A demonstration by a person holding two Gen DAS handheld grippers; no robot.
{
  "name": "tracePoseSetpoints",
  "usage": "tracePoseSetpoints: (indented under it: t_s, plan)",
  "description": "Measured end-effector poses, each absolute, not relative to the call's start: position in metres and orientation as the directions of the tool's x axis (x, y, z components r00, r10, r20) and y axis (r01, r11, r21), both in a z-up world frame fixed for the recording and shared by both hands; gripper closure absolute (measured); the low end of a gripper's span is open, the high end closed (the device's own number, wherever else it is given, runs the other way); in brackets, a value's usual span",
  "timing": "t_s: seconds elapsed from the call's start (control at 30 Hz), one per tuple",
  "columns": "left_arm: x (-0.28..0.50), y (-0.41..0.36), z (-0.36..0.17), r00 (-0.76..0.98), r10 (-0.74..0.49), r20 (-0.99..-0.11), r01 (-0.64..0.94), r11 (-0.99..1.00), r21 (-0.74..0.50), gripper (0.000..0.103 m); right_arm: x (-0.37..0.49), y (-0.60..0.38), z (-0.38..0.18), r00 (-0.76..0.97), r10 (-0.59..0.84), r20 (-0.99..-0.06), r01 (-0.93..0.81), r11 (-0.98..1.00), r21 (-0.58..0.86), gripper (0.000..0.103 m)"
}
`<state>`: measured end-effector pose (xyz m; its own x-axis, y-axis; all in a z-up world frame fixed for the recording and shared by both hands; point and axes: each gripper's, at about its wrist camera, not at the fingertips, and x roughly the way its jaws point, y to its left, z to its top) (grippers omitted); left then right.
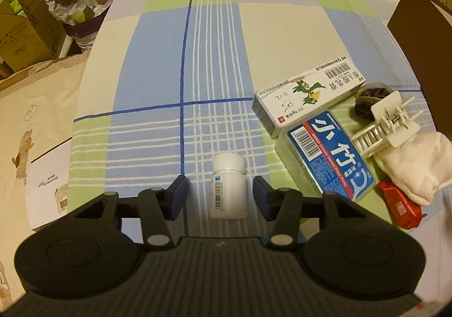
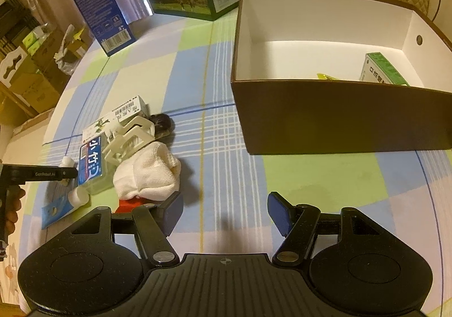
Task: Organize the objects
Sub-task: 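Grasp the white pill bottle with the left tool, then grasp the white plastic clip with the right tool while the left tool lifts the bottle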
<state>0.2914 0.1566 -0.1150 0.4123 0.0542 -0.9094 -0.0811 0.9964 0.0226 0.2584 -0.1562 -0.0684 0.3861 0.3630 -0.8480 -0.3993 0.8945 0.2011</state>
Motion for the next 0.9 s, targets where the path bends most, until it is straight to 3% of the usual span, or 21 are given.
tracePoseSetpoints:
  t_s: [0.1,0.23,0.9]
  plan:
    - [0.293,0.157,-0.116,0.419,0.043,-0.907,-0.077,0.997,0.012,0.061,0.259,-0.152,-0.068,0.383,0.368,-0.847,-0.408,0.89,0.202,0.04]
    - [0.293,0.158,-0.114,0.429,0.027,-0.903,-0.073,0.997,-0.005,0.08,0.259,-0.147,-0.066,0.385,0.379,-0.841,-0.423,0.883,0.204,0.04]
    - [0.258,0.181,-0.078,0.501,0.038,-0.864,-0.156,0.987,-0.048,0.08,0.268,-0.056,-0.074,0.347,0.529,-0.775,-0.658,0.726,0.2,0.04]
